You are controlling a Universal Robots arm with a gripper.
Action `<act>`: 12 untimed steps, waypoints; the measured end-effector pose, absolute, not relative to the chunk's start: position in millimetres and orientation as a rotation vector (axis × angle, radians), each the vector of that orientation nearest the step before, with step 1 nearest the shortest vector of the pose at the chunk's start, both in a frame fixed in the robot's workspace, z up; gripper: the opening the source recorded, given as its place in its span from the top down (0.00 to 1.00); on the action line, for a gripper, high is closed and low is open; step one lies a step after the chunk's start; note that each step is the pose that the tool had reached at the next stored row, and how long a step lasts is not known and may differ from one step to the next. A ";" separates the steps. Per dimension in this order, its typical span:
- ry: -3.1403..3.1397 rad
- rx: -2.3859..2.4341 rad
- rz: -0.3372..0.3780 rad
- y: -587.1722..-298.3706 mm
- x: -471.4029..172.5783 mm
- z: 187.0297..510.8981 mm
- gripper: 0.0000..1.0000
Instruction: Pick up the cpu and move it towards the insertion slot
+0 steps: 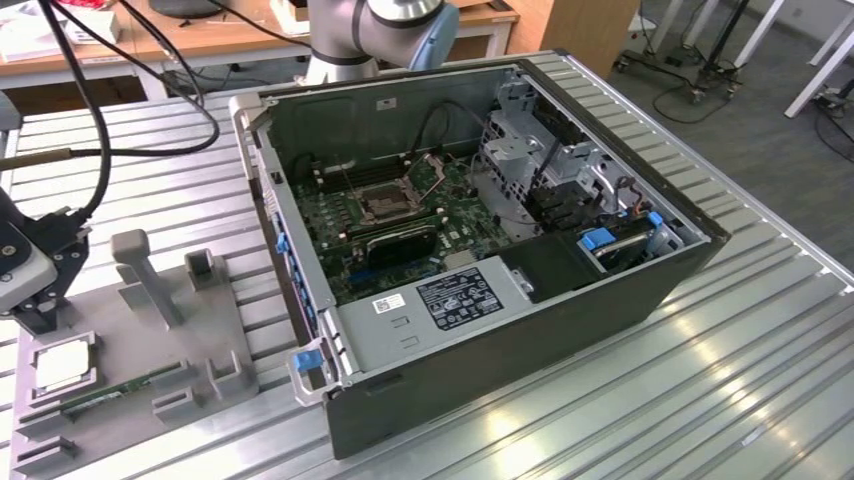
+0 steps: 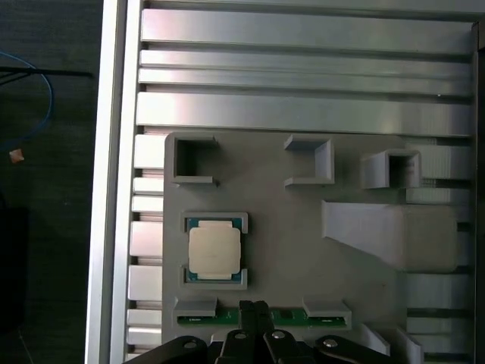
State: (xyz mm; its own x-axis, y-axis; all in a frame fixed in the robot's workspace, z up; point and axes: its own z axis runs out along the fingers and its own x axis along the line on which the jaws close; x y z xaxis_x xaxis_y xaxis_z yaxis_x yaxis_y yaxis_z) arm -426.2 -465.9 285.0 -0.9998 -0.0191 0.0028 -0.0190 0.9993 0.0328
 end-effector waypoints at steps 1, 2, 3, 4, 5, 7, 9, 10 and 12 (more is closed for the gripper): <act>-3.138 0.030 -0.051 -465.9 -426.3 284.8 0.89; -3.138 0.030 -0.051 -465.9 -426.3 284.8 0.89; -3.138 0.030 -0.051 -465.9 -426.3 284.8 0.89; -3.138 0.030 -0.051 -465.9 -426.3 284.6 0.89; -3.138 0.030 -0.051 -465.9 -426.3 284.6 0.89; -3.138 0.030 -0.052 -465.9 -426.4 284.4 0.89; -3.138 0.030 -0.052 -465.8 -427.2 284.1 0.89; -3.138 0.030 -0.051 -465.8 -427.8 284.1 0.89; -3.138 0.030 -0.051 -465.9 -428.9 283.6 0.89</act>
